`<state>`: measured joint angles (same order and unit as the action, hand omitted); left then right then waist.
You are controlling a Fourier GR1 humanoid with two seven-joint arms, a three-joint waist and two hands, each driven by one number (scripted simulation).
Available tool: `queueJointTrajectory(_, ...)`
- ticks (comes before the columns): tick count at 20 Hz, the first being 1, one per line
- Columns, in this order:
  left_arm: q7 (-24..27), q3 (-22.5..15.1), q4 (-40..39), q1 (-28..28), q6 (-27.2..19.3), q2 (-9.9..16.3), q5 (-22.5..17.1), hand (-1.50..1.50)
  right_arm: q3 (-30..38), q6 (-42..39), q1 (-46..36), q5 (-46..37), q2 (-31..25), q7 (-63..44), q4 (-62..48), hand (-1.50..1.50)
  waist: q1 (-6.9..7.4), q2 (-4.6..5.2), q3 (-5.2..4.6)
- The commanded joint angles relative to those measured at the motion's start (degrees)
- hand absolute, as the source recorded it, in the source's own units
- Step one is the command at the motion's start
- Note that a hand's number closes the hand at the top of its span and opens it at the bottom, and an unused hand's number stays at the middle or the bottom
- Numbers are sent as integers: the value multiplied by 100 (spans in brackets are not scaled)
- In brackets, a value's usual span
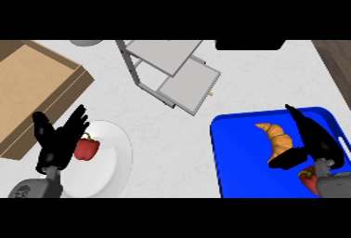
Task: Pick the croissant from the tray and place it in the tiered shelf
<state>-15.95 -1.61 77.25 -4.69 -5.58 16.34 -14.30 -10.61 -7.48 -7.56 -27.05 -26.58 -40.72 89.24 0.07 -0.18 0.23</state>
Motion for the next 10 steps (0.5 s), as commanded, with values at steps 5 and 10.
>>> queueJointTrajectory(5, -396, 120, 401, 275, 159, 17, 118, 0, 320, 101, -355, -658, 174, 632, -1062, -150, 25, 17, -21)
queueJointTrajectory(10, 260, 118, -375, 66, 229, -376, 400, 0, 311, 292, -311, -962, 571, 671, -1004, -150, -11, 18, -24)
